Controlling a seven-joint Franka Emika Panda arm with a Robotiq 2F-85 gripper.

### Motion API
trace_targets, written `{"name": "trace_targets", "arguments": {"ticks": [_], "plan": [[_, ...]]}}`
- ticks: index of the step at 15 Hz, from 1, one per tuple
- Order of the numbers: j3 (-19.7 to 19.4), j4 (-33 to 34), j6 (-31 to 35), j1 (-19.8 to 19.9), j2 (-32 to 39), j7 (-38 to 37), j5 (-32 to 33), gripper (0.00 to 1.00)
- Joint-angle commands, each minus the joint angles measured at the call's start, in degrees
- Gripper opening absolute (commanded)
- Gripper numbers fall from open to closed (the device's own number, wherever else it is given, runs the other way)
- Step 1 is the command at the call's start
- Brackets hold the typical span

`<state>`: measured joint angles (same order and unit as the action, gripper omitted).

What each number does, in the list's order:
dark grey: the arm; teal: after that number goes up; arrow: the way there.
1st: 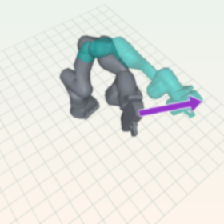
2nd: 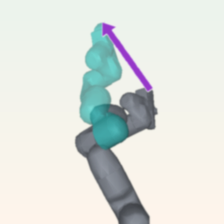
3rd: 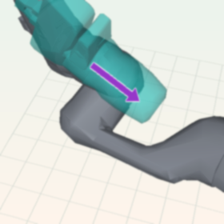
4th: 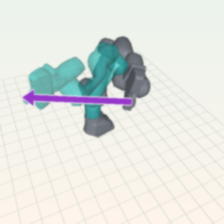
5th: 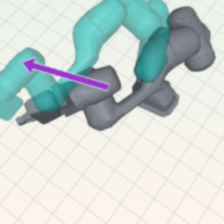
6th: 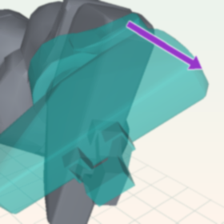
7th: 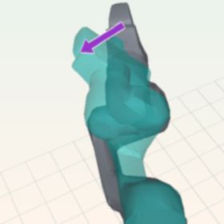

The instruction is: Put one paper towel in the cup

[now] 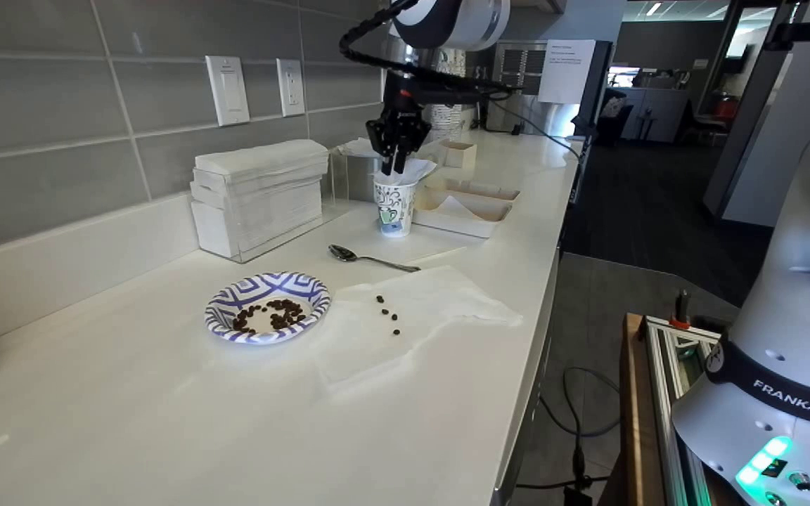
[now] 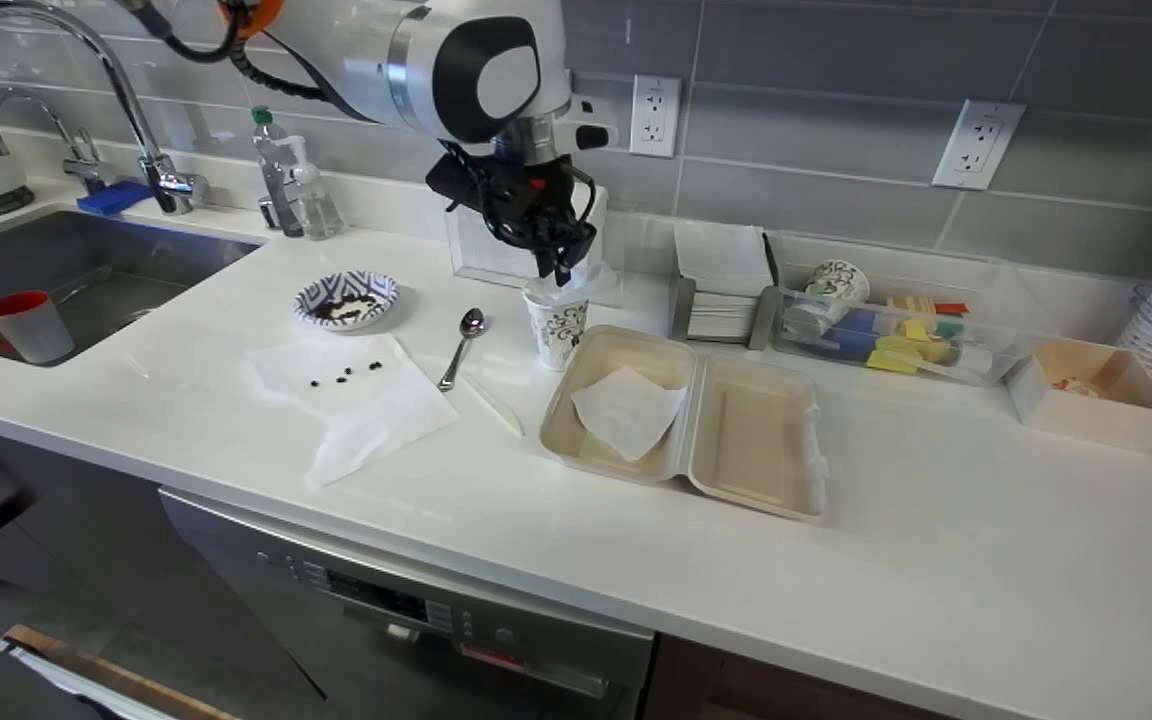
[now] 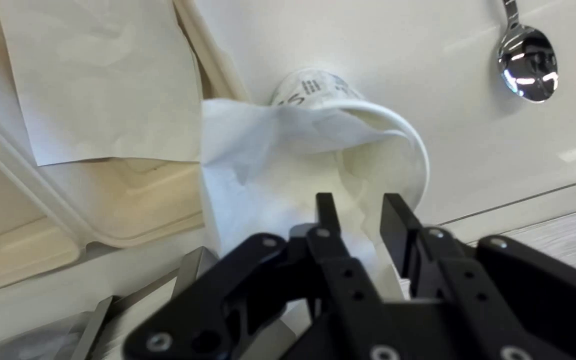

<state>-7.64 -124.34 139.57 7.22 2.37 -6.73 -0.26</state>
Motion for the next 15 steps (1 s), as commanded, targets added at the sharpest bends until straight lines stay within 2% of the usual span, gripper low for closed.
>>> {"name": "trace_targets", "arguments": {"ticks": [1, 2, 3, 4, 8, 9, 13, 15], "plan": [[-0.1, -2.4, -3.5, 0.0, -4.0, -2.9, 3.0, 0.4], [0.0, -2.8, -4.5, 0.0, -4.9, -3.7, 4.4, 0.6], [0.1, -3.1, -5.4, 0.0, -5.8, -3.4, 4.8, 0.61], [0.3, -4.0, -5.0, 0.0, -7.3, -3.3, 5.7, 0.66], [1.3, -7.7, -6.5, 0.0, -14.2, -2.1, 8.5, 0.97], [1.6, -9.0, -6.6, 0.0, -16.0, -1.8, 8.9, 1.0], [3.1, -13.3, -8.8, 0.3, -23.1, -1.2, 10.1, 1.0], [3.8, -13.5, -15.1, 0.3, -25.3, -1.3, 9.4, 1.0]]}}
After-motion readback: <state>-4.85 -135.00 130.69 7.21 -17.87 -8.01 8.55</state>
